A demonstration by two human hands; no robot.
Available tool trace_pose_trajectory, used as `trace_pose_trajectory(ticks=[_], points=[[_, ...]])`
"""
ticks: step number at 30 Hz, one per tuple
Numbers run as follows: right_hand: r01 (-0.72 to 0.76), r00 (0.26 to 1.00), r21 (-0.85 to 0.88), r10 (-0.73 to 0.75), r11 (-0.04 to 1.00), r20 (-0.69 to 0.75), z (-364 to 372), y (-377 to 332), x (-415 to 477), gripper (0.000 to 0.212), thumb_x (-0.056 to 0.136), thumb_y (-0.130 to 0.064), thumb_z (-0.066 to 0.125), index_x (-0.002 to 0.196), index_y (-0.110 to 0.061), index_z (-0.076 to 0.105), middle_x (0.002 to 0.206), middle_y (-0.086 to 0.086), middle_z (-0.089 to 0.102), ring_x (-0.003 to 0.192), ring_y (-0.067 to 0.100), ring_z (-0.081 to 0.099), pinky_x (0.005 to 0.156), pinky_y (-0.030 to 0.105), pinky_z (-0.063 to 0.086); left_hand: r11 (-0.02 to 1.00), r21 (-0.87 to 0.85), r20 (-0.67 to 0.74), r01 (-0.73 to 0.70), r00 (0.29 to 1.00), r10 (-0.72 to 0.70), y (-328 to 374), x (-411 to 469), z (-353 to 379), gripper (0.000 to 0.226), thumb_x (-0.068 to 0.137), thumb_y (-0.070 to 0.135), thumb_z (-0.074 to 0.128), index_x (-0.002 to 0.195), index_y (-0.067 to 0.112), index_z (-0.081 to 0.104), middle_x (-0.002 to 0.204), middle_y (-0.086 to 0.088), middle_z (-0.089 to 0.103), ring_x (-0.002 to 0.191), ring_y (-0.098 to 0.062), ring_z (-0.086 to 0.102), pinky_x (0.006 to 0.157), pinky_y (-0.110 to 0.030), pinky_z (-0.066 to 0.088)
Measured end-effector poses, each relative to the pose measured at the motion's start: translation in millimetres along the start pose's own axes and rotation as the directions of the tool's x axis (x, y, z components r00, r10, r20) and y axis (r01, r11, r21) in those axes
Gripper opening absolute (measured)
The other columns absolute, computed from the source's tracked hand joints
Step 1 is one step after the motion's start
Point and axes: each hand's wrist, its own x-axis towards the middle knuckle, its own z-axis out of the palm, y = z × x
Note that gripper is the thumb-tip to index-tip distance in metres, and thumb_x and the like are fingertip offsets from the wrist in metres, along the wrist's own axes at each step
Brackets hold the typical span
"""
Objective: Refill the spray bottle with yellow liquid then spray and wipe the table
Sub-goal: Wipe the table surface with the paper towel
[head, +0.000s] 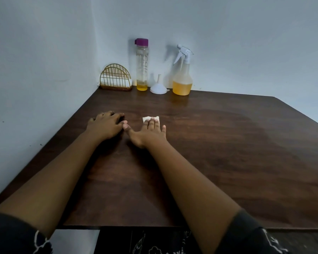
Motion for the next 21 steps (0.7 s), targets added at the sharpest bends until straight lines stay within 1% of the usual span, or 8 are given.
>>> trace_pose_trajectory(ticks=[3, 5, 8, 10, 13, 15, 18, 21], points=[[-0.02, 0.999, -0.021, 0.02, 1.0, -0.031, -11.5, 23.6, 7.6, 0.094, 0.083, -0.076, 0.004, 0.149, -0.01, -0.005, 0.158, 0.007, -0.012, 0.144, 0.02, -0.017, 0.111, 0.047, -0.018, 1.0, 0.02, 0.011, 0.004, 1.0, -0.004, 0.0, 0.3, -1.0, 0.053, 0.094, 0.058, 0.029, 0.143, 0.039, 0.027, 0.156, -0.003, 0.022, 0.142, -0.029, 0.02, 0.109, -0.055, 0.02], [-0.136, 0.988, -0.039, 0.133, 0.99, -0.075, -25.9, 58.1, 13.1, 0.092, 0.085, -0.074, 0.004, 0.15, -0.01, -0.004, 0.158, 0.008, -0.009, 0.145, 0.022, -0.014, 0.112, 0.047, -0.016, 0.999, 0.032, 0.019, 0.001, 1.0, -0.002, 0.4, -0.1, -1.9, 0.054, 0.094, 0.058, 0.028, 0.144, 0.039, 0.027, 0.156, -0.004, 0.022, 0.142, -0.029, 0.021, 0.109, -0.055, 0.021], [-0.306, 0.95, -0.003, 0.305, 0.952, -0.069, -43.9, 87.7, 20.9, 0.092, 0.086, -0.074, 0.006, 0.149, -0.008, -0.006, 0.158, 0.01, -0.011, 0.144, 0.022, -0.016, 0.113, 0.047, -0.014, 0.999, 0.037, 0.013, 0.004, 1.0, -0.004, 1.3, -0.2, -2.7, 0.054, 0.093, 0.059, 0.029, 0.143, 0.039, 0.027, 0.155, -0.004, 0.023, 0.141, -0.029, 0.022, 0.109, -0.054, 0.022], [-0.288, 0.955, -0.013, 0.287, 0.957, -0.073, -42.0, 71.4, 32.3, 0.094, 0.085, -0.075, 0.005, 0.149, -0.007, -0.004, 0.158, 0.012, -0.01, 0.144, 0.024, -0.015, 0.113, 0.047, -0.014, 0.999, 0.038, 0.017, 0.007, 1.0, -0.008, 1.7, 1.6, -3.5, 0.054, 0.093, 0.059, 0.029, 0.143, 0.039, 0.027, 0.155, -0.004, 0.023, 0.141, -0.03, 0.022, 0.108, -0.055, 0.022], [-0.111, 0.992, -0.038, 0.109, 0.993, -0.059, -22.0, 17.7, 43.8, 0.094, 0.085, -0.074, 0.006, 0.149, -0.005, -0.001, 0.158, 0.013, -0.007, 0.145, 0.025, -0.013, 0.112, 0.047, -0.016, 0.999, 0.036, 0.032, 0.012, 0.999, -0.013, 0.5, 3.2, -3.1, 0.055, 0.092, 0.06, 0.029, 0.143, 0.04, 0.026, 0.156, -0.003, 0.022, 0.142, -0.029, 0.022, 0.109, -0.054, 0.022], [-0.037, 0.999, -0.015, 0.036, 0.999, -0.026, -13.0, -4.4, 47.6, 0.093, 0.086, -0.073, 0.007, 0.149, -0.006, -0.004, 0.158, 0.011, -0.009, 0.144, 0.023, -0.016, 0.111, 0.047, -0.018, 1.0, 0.028, 0.037, 0.006, 0.999, -0.007, -1.8, 3.7, -2.6, 0.056, 0.092, 0.06, 0.029, 0.144, 0.04, 0.025, 0.156, -0.003, 0.021, 0.142, -0.028, 0.021, 0.109, -0.053, 0.022], [-0.055, 0.998, 0.007, 0.056, 0.998, -0.034, -21.6, 15.3, 51.7, 0.091, 0.086, -0.073, 0.006, 0.149, -0.009, -0.004, 0.158, 0.008, -0.009, 0.144, 0.021, -0.016, 0.11, 0.048, -0.019, 1.0, 0.027, 0.047, -0.003, 0.999, 0.002, -4.7, 3.6, -4.0, 0.056, 0.093, 0.06, 0.029, 0.145, 0.039, 0.024, 0.157, -0.002, 0.02, 0.143, -0.026, 0.02, 0.11, -0.052, 0.022], [-0.198, 0.977, -0.006, 0.196, 0.98, -0.088, -39.1, 65.1, 53.5, 0.09, 0.087, -0.072, 0.004, 0.149, -0.008, -0.004, 0.158, 0.01, -0.009, 0.145, 0.022, -0.013, 0.111, 0.049, -0.017, 0.999, 0.029, 0.041, -0.018, 0.999, 0.017, -5.0, 2.6, -4.6, 0.056, 0.093, 0.059, 0.029, 0.145, 0.038, 0.024, 0.157, -0.001, 0.021, 0.142, -0.026, 0.021, 0.109, -0.053, 0.024]])
